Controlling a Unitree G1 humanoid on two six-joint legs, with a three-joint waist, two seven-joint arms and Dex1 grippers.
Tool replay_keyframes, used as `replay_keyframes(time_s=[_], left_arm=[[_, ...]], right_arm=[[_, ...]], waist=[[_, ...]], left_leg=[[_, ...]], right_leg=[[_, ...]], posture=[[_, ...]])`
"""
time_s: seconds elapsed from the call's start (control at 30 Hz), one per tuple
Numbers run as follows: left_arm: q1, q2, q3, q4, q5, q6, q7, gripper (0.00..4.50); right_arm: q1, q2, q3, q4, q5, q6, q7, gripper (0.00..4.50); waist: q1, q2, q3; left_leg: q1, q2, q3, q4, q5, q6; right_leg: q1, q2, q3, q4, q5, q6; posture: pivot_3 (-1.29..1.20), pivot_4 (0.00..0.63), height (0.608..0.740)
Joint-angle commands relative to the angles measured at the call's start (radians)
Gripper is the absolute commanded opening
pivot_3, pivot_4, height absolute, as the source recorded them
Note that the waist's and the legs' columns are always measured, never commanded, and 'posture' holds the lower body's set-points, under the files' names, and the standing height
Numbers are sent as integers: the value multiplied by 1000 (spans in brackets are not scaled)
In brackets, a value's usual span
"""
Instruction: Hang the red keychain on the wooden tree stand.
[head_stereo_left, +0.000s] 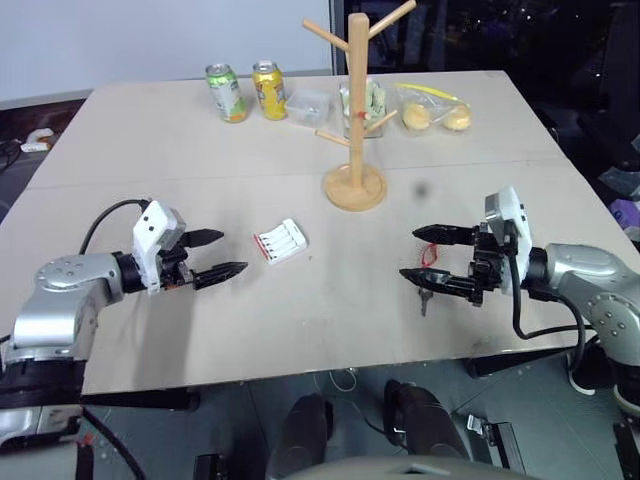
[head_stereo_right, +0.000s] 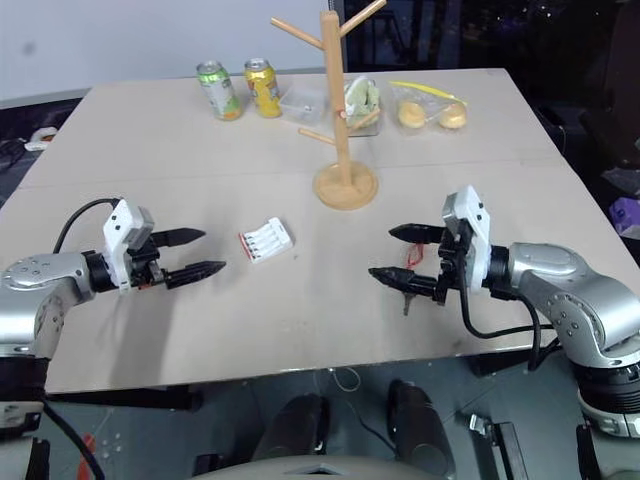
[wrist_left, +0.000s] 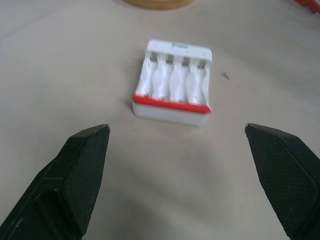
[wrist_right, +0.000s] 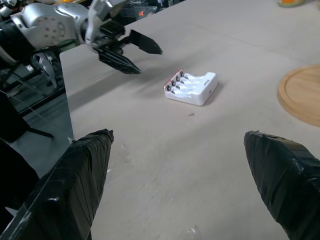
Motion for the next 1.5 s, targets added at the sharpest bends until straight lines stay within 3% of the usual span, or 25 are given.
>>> replay_keyframes(time_s=[0.03, 0.27, 0.5, 0.53, 0.7, 1.03, 1.17, 1.33, 1.5], left_arm=[[-55, -43, -44, 72, 50, -81, -12, 4458], [-217, -143, -135, 347, 162, -232, -36, 4458], [-290, -173, -169, 529, 224, -333, -84, 4458], [-295, -177, -167, 540, 224, -340, -90, 4458], [-308, -193, -157, 558, 218, -357, -114, 3144], [-253, -191, -108, 438, 172, -276, -87, 3140], [-142, -169, 3, 229, 97, -110, 44, 3140], [14, -168, 264, 5, 70, 41, 399, 3140], [97, -197, 497, -23, 126, 75, 771, 3140]], right_arm=[[-15, 11, 2, -34, 18, 2, -15, 4466], [-21, 19, 15, -62, 32, 24, -43, 4466], [-16, 19, -1, -111, 79, 61, -88, 4466], [-15, 19, -3, -113, 83, 63, -94, 4466], [-4, 15, -3, -122, 95, 63, -114, 4500], [-60, 57, 19, -123, 101, 24, -114, 4500], [-85, 76, 44, -129, 60, -14, -111, 4500], [-84, 92, 87, -112, -5, -62, -112, 4500], [-100, 128, 117, -80, -34, -76, -117, 4500]], waist=[[0, 0, 0], [-3, 0, 0], [0, 0, 0], [0, 0, 0], [0, 0, -1], [-3, 0, 0], [-7, 0, 0], [-15, -1, 0], [-18, -1, 0]], left_leg=[[0, 0, 0, 0, 0, 0], [0, 0, 0, 2, 0, 0], [1, 0, 0, 2, 0, 0], [1, 0, 0, 3, 0, 0], [1, 0, 0, 9, 0, 0], [0, 0, -1, 12, 0, 0], [0, 0, -1, 12, 0, 0], [0, 1, -3, 12, 0, 0], [0, 1, -3, 12, 0, 0]], right_leg=[[0, 0, 0, 0, 0, 0], [0, 0, 0, 1, 2, 2], [1, 0, 1, 2, 3, 4], [2, 0, 1, 2, 3, 4], [2, 0, 1, 8, 3, 4], [1, 0, 1, 11, 0, 0], [1, 0, 1, 12, 2, 3], [0, 0, 0, 12, 2, 4], [0, 0, -1, 12, 2, 4]], posture=[[0, 150, 740], [0, 150, 740], [0, 150, 740], [0, 150, 740], [0, 150, 740], [0, 150, 740], [0, 150, 740], [0, 150, 740], [0, 150, 740]])
